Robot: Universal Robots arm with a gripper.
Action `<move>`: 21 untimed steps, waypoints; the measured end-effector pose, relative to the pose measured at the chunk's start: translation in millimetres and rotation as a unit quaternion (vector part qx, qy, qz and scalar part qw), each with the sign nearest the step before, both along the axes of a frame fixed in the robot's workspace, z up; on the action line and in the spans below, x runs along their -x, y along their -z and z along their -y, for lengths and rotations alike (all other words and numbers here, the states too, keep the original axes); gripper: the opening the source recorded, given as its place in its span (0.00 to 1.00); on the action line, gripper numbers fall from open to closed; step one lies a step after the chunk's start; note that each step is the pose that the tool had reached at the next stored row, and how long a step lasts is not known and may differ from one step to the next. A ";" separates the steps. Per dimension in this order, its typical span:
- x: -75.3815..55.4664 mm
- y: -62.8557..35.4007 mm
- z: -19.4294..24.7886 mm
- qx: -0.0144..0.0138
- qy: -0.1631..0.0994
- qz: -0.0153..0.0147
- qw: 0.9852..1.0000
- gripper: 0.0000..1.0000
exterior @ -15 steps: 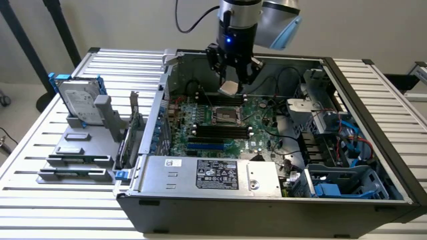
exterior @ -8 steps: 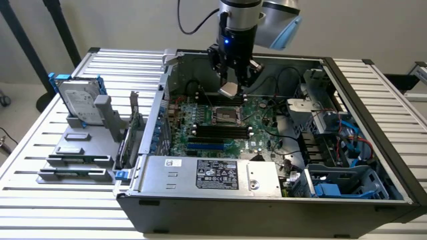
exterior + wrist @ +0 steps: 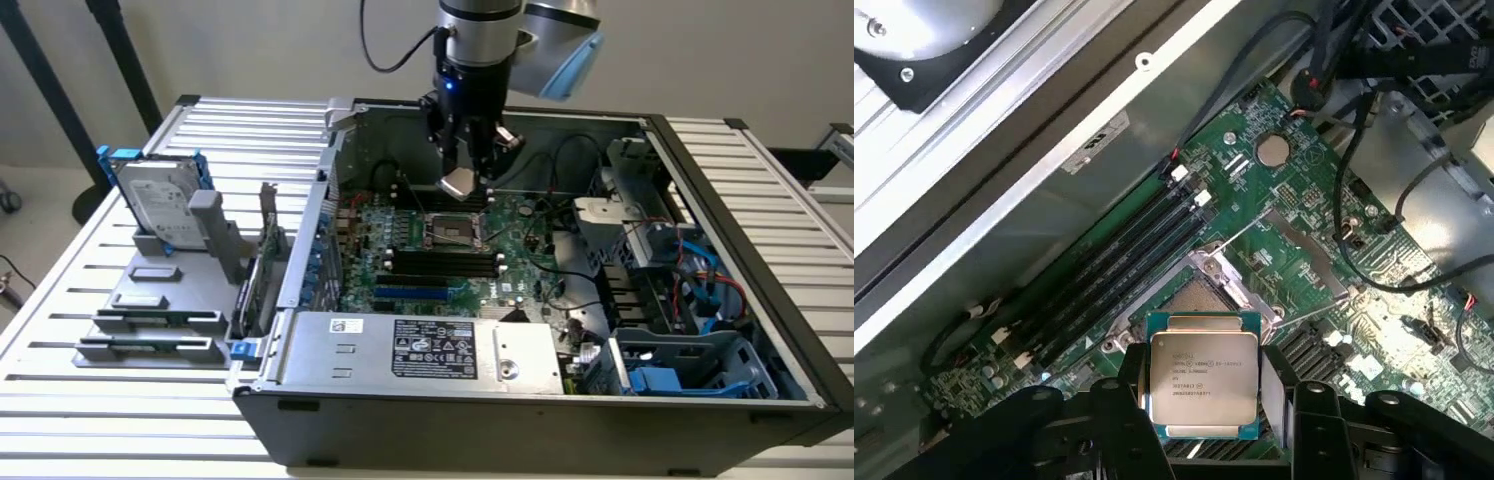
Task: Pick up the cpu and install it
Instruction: 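Place the cpu into insertion slot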
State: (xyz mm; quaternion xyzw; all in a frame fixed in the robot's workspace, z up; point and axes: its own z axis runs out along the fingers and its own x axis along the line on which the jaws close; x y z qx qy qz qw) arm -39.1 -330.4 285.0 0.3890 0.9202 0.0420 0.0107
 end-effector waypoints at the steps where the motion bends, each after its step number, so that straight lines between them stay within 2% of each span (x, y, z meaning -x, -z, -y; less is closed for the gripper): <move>1: 0.0 0.6 0.0 0.000 0.008 0.000 1.000 0.55; 6: 0.0 3.7 0.0 0.000 0.050 0.000 0.999 0.55; 11: 0.0 6.9 0.0 0.000 0.093 0.000 0.996 0.55; 16: 0.0 11.0 0.0 0.000 0.139 0.000 0.990 0.55; 21: 0.0 16.4 0.0 0.000 0.184 0.000 0.983 0.55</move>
